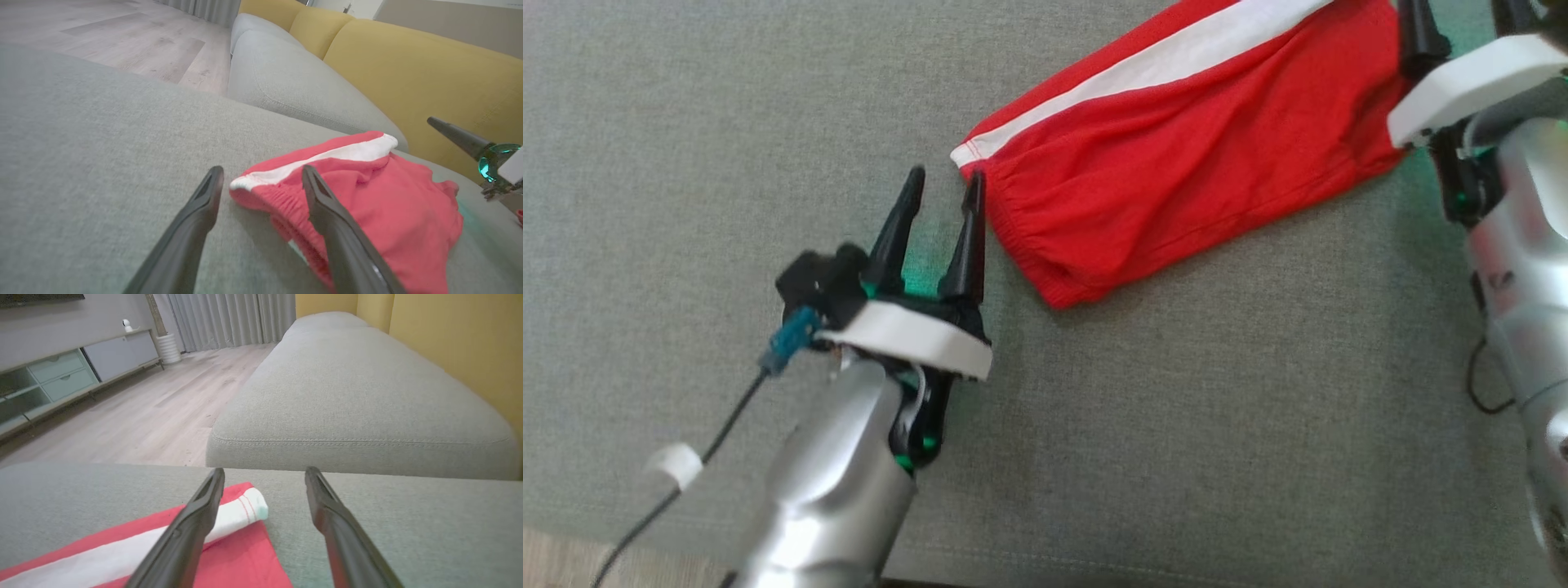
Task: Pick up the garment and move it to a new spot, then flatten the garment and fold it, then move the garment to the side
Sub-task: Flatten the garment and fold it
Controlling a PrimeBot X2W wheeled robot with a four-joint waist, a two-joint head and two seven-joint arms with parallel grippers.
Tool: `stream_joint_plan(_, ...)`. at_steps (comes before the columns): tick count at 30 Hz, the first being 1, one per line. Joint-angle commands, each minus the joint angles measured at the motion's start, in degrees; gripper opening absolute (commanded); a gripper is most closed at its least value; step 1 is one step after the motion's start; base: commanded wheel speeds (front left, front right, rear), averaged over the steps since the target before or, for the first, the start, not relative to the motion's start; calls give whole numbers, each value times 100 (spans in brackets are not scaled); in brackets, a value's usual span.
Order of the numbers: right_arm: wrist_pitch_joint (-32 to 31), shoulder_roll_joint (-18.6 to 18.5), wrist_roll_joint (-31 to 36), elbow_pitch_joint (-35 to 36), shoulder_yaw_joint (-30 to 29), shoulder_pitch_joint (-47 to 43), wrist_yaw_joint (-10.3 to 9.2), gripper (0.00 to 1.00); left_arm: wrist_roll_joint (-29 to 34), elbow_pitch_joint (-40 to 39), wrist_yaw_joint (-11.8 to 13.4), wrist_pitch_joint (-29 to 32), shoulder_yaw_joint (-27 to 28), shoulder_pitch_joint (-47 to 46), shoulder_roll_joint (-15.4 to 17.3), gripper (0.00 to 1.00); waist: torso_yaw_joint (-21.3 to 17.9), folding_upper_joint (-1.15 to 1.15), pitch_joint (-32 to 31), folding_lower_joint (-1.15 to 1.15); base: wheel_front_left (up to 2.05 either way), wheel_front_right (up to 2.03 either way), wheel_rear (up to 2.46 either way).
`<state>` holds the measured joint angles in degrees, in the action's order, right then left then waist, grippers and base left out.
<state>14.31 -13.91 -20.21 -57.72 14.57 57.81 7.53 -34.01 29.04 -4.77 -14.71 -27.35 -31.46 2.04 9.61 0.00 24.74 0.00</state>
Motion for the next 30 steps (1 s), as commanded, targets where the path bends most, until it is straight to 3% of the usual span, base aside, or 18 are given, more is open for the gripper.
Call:
stream_joint_plan(1,66,-13,181,137,6,-179,-4,100,136,-243,87,-29,258,107,85,100,6,0,-11,0,0,0,0)
stream_joint_plan(8,-90,-24,602,-650,148,-567,-4,100,400,-509,227,-29,511,530,84,100,65,0,-108,0,0,0,0)
stream_joint_plan(15,-447,149,419,-1091,221,-646,-4,100,505,-560,253,-29,777,658,84,100,113,0,-137,0,0,0,0)
stream_joint_plan(16,-522,200,340,-1112,258,-674,-4,96,527,-565,255,-29,823,672,84,100,114,0,-146,0,0,0,0)
stream_joint_plan(18,-640,269,183,-1105,364,-747,-4,5,594,-569,248,-29,897,712,84,100,108,0,-178,0,0,0,0)
stream_joint_plan(19,-676,287,73,-1089,388,-791,-4,0,634,-562,248,-29,932,736,84,100,100,0,-203,0,0,0,0)
stream_joint_plan(30,46,155,-934,-640,-85,-1498,-4,0,1112,-537,310,-29,1317,1322,84,100,-248,0,-955,0,0,0,0)
